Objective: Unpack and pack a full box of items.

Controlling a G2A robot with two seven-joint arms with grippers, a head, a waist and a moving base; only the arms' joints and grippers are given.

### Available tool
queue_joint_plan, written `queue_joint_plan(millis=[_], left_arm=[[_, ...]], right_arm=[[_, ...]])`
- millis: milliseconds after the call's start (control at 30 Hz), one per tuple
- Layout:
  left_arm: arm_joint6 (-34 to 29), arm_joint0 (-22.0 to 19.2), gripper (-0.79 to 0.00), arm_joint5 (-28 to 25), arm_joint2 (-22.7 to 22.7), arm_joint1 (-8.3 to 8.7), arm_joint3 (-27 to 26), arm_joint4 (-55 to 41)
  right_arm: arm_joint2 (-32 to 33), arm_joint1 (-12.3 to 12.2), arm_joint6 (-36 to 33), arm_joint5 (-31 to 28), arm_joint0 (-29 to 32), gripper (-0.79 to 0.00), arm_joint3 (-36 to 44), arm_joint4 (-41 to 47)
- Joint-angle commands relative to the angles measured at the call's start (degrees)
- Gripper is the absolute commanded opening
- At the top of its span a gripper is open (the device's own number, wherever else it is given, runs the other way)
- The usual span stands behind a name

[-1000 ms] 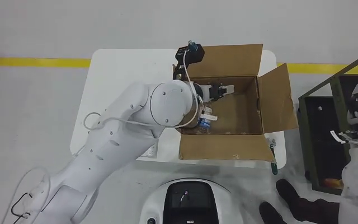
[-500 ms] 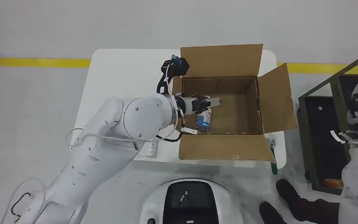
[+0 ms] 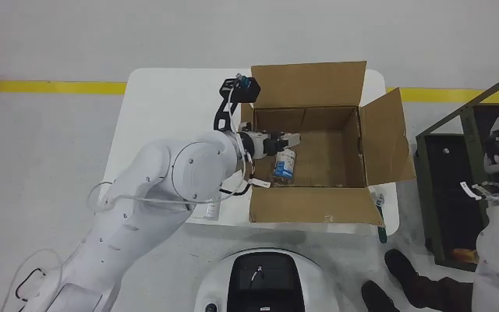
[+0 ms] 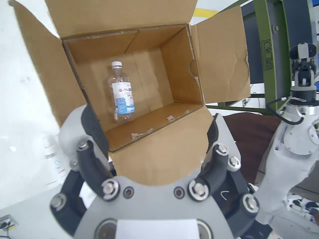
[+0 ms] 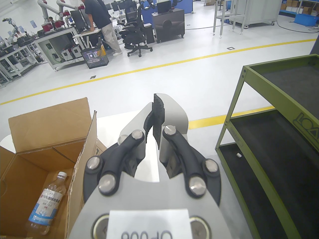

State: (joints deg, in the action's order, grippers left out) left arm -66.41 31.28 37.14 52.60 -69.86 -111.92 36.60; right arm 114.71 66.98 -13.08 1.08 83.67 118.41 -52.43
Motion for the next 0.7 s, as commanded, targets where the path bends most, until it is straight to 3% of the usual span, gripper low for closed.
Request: queue_joint_plan(millis=[0, 133, 433, 667], left_arm=[[-1.8, 0.6, 0.000, -1.0, 1.1, 0.70, -1.1, 3.6], [-4.1, 3.7, 0.000, -3.4, 5.2, 2.29, -1.9, 7.3], [-11.5, 15.2, 0.000, -10.8, 14.9, 5.76, -5.3, 12.9], [-17.6, 23.6, 0.000, -16.8, 18.6, 6.91, -7.1, 22.9]], right_arm=[[0.0, 0.0, 0.0, 0.0, 0.0, -0.785, 0.0, 0.0], [0.0, 0.0, 0.0, 0.0, 0.0, -0.785, 0.0, 0.0], [0.0, 0.0, 0.0, 0.0, 0.0, -0.785, 0.0, 0.0], [0.0, 0.0, 0.0, 0.0, 0.0, -0.785, 0.0, 0.0]])
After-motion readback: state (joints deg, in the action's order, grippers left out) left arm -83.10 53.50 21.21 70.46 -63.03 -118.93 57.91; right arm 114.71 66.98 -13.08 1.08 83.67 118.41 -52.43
